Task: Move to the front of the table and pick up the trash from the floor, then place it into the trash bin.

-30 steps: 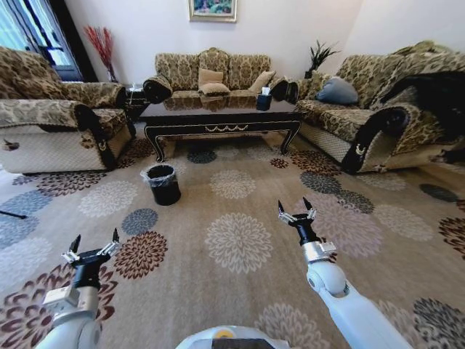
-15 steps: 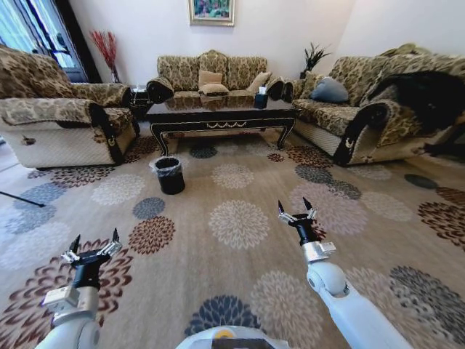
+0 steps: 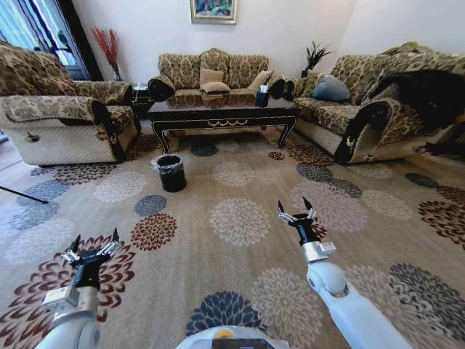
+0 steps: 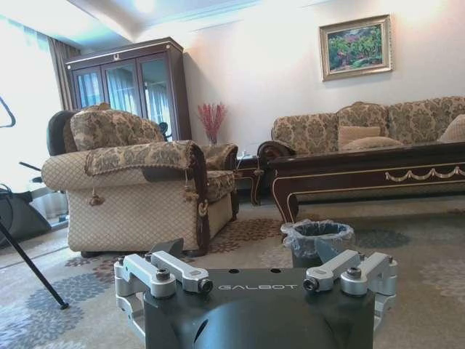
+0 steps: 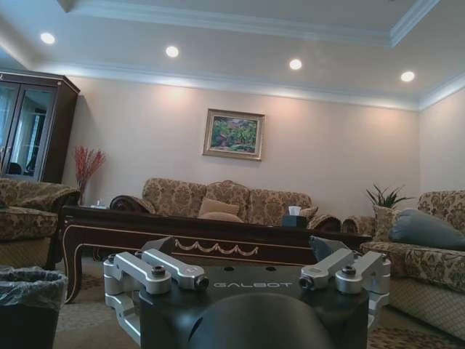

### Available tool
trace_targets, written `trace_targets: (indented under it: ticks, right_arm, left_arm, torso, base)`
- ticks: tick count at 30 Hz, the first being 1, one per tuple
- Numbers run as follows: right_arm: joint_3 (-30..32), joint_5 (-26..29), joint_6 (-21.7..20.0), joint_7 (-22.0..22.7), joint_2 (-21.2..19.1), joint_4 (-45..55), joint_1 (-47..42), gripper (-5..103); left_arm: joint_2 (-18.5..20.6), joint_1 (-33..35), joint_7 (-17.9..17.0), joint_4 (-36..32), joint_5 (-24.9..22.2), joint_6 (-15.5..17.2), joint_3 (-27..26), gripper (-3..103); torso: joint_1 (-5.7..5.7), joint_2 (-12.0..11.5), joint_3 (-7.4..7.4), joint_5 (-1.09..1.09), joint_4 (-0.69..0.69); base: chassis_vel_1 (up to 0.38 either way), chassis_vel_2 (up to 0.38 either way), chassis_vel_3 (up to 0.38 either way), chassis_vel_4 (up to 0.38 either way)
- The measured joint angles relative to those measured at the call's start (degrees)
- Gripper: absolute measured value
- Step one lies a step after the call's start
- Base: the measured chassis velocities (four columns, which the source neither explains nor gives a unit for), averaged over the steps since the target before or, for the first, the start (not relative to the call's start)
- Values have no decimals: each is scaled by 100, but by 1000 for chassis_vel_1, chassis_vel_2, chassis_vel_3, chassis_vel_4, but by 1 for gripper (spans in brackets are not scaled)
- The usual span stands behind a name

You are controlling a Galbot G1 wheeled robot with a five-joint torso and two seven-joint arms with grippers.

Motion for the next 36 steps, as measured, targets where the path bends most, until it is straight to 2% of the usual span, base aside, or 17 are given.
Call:
trace_targets:
  ticks: [36]
  right_arm:
    - [0,0,0,0,0,0,0,100]
  left_arm:
    - [0,0,0,0,0,0,0,100]
  torso:
    - [0,0,0,0,0]
  base:
    - [0,0,0,0]
